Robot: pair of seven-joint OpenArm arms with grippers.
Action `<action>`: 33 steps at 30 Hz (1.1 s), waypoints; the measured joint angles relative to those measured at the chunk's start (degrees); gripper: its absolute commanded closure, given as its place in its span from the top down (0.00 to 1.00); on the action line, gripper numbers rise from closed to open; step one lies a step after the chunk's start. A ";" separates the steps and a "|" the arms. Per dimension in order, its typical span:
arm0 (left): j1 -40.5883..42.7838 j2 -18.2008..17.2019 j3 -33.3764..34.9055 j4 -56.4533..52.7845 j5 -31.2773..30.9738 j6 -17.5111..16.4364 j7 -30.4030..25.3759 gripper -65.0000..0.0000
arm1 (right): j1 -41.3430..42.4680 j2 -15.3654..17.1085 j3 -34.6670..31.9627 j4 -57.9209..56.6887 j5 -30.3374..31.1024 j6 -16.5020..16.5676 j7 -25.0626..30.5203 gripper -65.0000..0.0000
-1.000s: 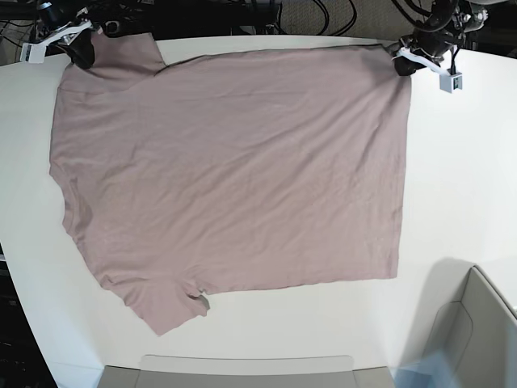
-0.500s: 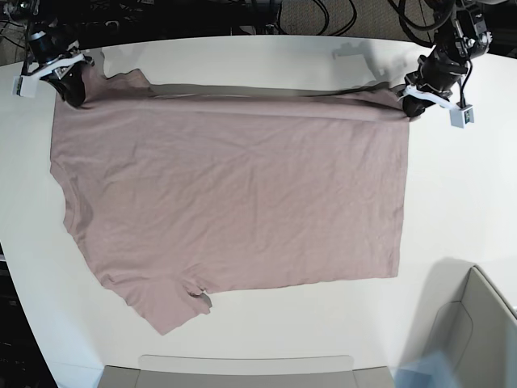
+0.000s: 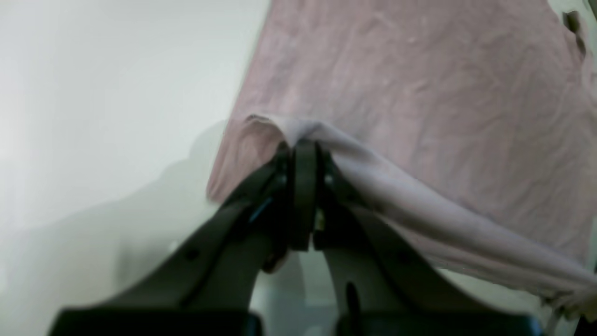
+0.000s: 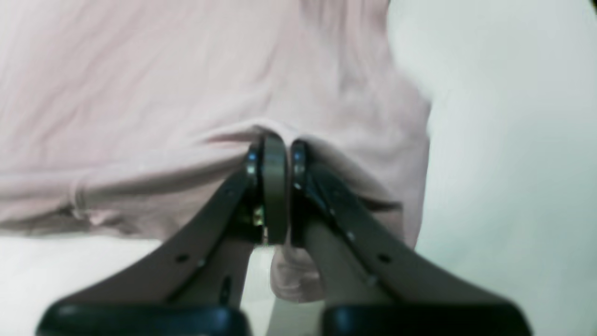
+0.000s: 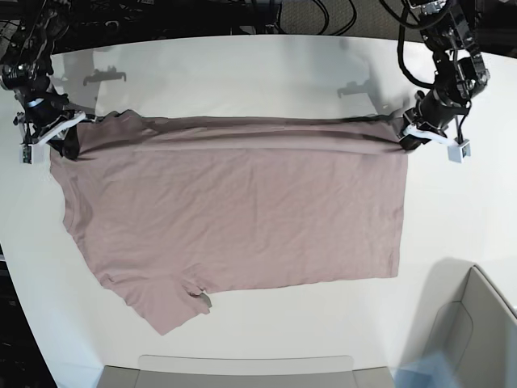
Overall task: Fold the T-shirt properly
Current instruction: 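Lift the shoulder edge and fold it over toward the hem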
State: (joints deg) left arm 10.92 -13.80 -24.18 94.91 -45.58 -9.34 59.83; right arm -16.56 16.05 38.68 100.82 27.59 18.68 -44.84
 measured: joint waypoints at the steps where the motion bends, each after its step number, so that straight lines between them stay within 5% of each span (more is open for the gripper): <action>1: -1.03 0.15 0.09 -0.83 -0.02 -0.13 -0.04 0.00 | 1.20 0.13 -0.98 -0.31 -1.49 -0.11 0.04 0.00; 6: -5.25 0.15 0.09 -4.52 1.25 -0.02 -0.20 0.00 | 6.40 0.39 -5.51 -4.63 -5.51 0.04 -0.07 0.00; 15: -12.11 0.48 5.18 -6.91 13.97 -0.11 -0.74 0.00 | 14.51 0.61 -8.24 -13.68 -7.02 -0.04 -0.02 0.00; 33: -19.02 0.17 5.07 -14.21 15.58 -0.09 -0.74 0.00 | 24.28 0.46 -10.62 -21.90 -11.13 -0.04 -0.11 0.00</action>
State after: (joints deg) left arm -8.10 -13.63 -19.11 80.71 -30.00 -9.43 59.09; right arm 7.73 16.51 28.05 78.91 16.47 18.63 -44.95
